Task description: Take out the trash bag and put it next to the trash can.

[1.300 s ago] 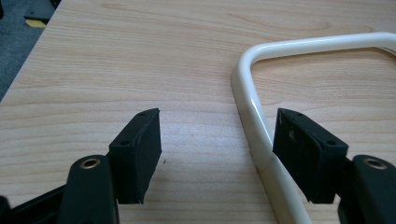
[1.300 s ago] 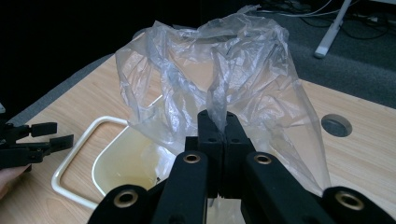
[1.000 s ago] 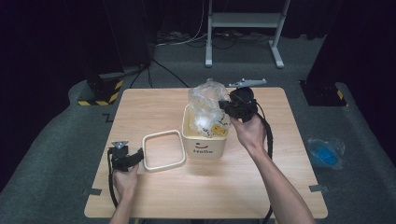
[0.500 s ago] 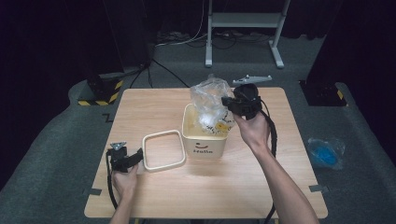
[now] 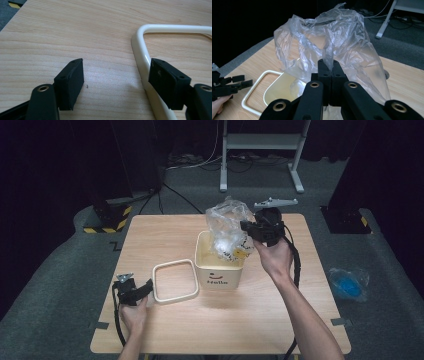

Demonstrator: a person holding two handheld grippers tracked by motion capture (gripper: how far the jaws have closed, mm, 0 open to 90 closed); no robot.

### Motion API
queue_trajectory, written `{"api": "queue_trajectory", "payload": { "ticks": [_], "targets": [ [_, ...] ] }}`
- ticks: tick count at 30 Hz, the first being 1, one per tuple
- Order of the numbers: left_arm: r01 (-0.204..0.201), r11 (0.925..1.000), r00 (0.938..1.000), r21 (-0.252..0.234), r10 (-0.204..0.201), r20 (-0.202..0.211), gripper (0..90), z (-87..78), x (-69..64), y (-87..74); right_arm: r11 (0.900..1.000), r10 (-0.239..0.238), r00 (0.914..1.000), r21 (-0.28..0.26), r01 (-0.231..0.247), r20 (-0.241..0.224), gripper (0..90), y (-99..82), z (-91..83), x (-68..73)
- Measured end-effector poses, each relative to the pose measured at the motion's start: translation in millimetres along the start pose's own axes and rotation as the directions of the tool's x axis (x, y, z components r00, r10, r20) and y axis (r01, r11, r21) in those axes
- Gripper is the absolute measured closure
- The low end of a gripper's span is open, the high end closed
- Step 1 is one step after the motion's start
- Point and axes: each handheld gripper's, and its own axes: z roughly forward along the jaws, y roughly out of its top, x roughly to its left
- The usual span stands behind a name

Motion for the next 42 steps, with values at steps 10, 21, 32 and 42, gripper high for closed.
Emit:
{"api": "queue_trajectory", "payload": {
  "ticks": [10, 21, 32, 42],
  "targets": [
    [0.002, 0.9999, 1.0, -0.014, -0.002, -0.002, 28.5, 0.0, 0.4, -2.3, 0.9993, 0.017, 0.9998, -0.033, -0.017, 0.012, 89.4, 0.6, -11.8, -8.2],
    [0.0, 0.9998, 1.0, -0.021, 0.0, -0.003, 28.8, -0.3, 0.0, -3.7, 0.9983, 0.035, 0.9985, -0.048, -0.033, 0.042, 89.4, -5.0, -22.4, -21.4],
    [-0.004, 0.9997, 1.0, -0.025, 0.004, -0.003, 29.1, -0.4, -0.2, -4.2, 0.9965, 0.058, 0.9965, -0.063, -0.054, 0.06, 89.4, -9.7, -32.3, -32.9],
    [-0.004, 0.9996, 1.0, -0.026, 0.004, -0.003, 29.2, -0.4, -0.2, -4.6, 0.995, 0.078, 0.9939, -0.069, -0.073, 0.078, 89.4, -16.3, -39.8, -45.7]
  ]
}}
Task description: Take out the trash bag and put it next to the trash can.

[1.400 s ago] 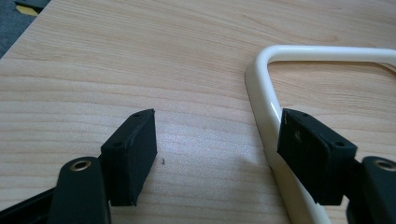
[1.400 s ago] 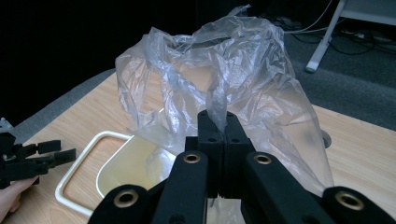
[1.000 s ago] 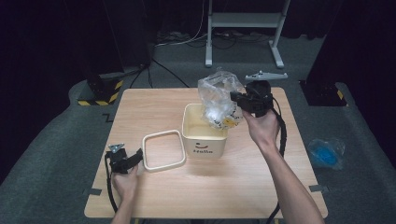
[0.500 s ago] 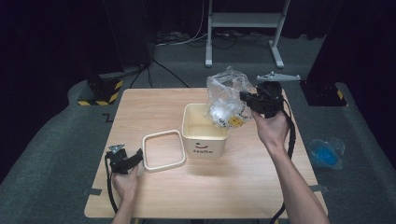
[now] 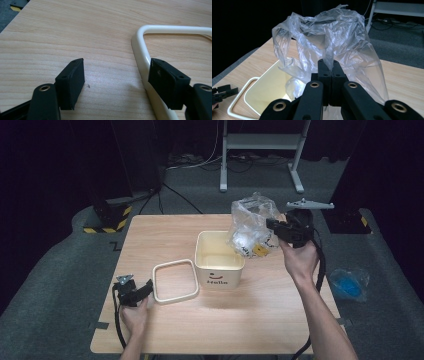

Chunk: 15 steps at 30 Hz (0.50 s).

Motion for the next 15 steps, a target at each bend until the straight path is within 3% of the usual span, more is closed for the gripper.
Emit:
{"api": "queue_trajectory", "payload": {
  "ticks": [15],
  "targets": [
    [0.0, 1.0, 1.0, -0.003, 0.0, -0.003, 29.2, -0.1, -0.3, -0.4, 0.9992, 0.038, 0.9988, -0.011, -0.038, 0.029, 89.5, -10.1, -10.1, -21.7]
  ]
}}
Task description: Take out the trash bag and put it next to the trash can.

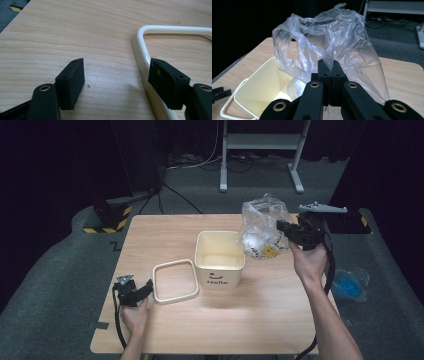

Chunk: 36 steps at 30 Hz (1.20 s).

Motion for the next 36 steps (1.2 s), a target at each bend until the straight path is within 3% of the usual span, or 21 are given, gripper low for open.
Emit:
{"api": "queue_trajectory", "payload": {
  "ticks": [36],
  "targets": [
    [-0.002, 1.0, 1.0, -0.006, 0.002, -0.007, 29.4, -0.3, -1.2, -0.5, 0.9996, 0.011, 0.9972, 0.027, -0.013, 0.074, 89.5, -19.6, -5.3, -26.4]
  ]
}}
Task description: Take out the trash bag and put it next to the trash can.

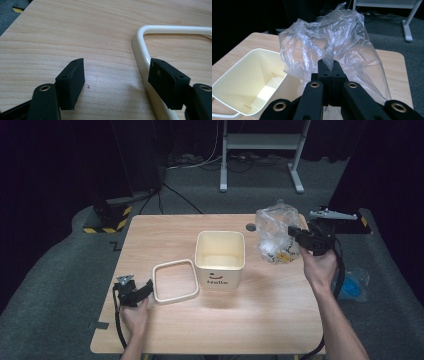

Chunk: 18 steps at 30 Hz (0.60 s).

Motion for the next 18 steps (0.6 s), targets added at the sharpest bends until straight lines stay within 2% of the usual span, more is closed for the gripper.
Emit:
{"api": "queue_trajectory", "payload": {
  "ticks": [9, 18],
  "targets": [
    [-0.001, 1.0, 1.0, -0.001, 0.001, 0.0, 29.4, -0.2, 0.0, -0.1, 0.9995, -0.009, 0.9995, 0.029, 0.009, 0.031, 89.5, -15.1, 7.6, -5.3],
    [-0.004, 1.0, 1.0, -0.002, 0.004, -0.001, 29.5, -0.4, -0.2, -0.1, 0.9985, 0.003, 0.9995, 0.054, -0.005, 0.03, 89.4, -36.8, 20.5, -12.1]
  ]
}}
